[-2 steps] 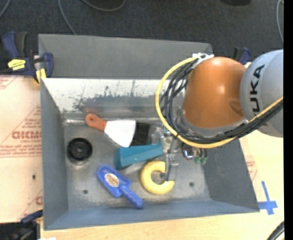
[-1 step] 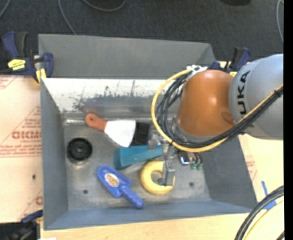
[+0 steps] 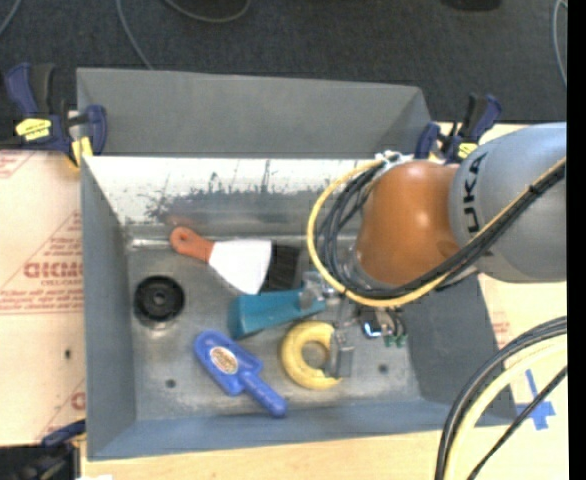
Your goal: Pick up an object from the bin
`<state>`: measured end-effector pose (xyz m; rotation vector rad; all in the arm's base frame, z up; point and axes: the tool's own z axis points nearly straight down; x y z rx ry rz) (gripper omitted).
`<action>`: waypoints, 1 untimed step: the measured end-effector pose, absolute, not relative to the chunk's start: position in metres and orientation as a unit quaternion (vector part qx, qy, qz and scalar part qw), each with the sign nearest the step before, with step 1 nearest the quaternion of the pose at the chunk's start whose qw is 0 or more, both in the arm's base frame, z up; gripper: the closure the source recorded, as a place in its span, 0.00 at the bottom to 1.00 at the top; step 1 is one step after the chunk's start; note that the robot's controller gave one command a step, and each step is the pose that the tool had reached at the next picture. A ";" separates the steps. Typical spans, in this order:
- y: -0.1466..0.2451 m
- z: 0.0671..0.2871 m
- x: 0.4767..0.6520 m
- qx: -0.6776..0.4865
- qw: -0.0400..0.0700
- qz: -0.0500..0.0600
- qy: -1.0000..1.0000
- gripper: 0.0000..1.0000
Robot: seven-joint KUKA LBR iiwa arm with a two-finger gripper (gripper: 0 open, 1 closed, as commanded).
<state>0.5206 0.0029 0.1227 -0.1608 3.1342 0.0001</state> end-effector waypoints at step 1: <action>-0.010 0.102 0.535 -0.060 0.000 0.000 0.998 0.00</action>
Offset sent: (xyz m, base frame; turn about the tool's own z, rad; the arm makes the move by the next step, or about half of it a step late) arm 0.0074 -0.0179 -0.0467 -0.0336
